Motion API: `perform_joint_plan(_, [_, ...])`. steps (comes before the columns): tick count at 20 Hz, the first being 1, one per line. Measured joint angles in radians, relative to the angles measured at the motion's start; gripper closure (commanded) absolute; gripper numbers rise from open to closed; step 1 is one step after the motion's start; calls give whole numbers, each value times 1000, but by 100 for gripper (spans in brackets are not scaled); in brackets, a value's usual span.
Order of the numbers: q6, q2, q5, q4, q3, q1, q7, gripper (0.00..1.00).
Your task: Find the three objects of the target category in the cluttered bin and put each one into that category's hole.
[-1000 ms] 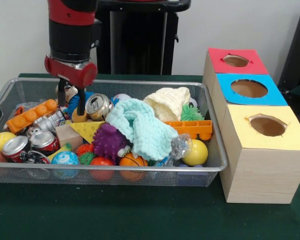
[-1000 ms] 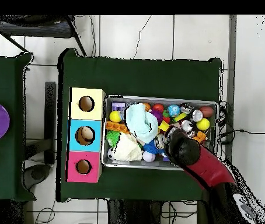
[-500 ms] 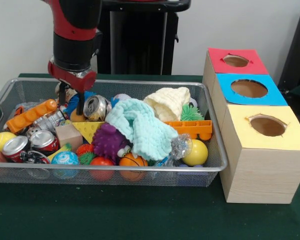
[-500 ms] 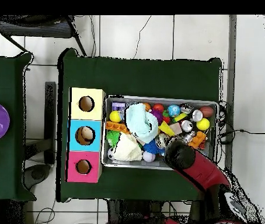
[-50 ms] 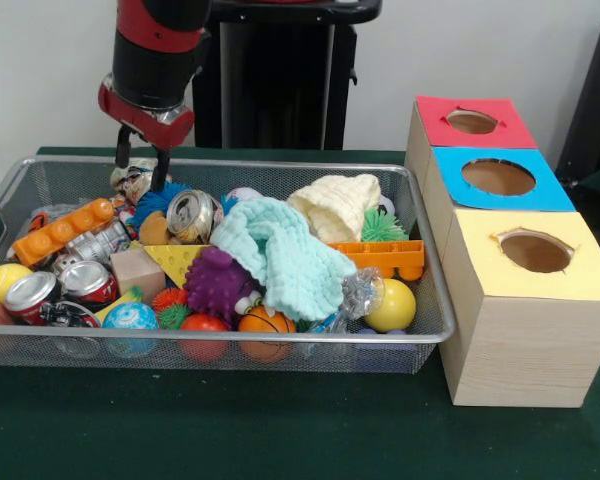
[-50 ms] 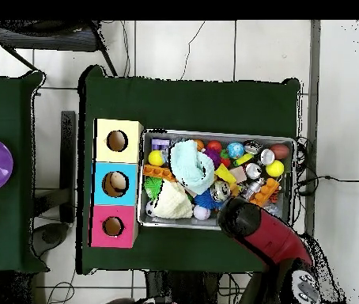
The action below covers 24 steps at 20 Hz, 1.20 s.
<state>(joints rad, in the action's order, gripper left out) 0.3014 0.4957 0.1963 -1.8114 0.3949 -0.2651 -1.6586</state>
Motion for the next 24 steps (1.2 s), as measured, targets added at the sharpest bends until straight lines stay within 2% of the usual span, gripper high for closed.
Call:
perform_joint_plan(7, [-12,8,0,-19,1,-28,0,0])
perform_joint_plan(15, [-98,5,0,-23,-21,-102,0,0])
perform_joint_plan(18, [-133,8,2,-25,-44,-137,0,0])
perform_joint_plan(24, [-142,23,14,-51,-99,-192,0,0])
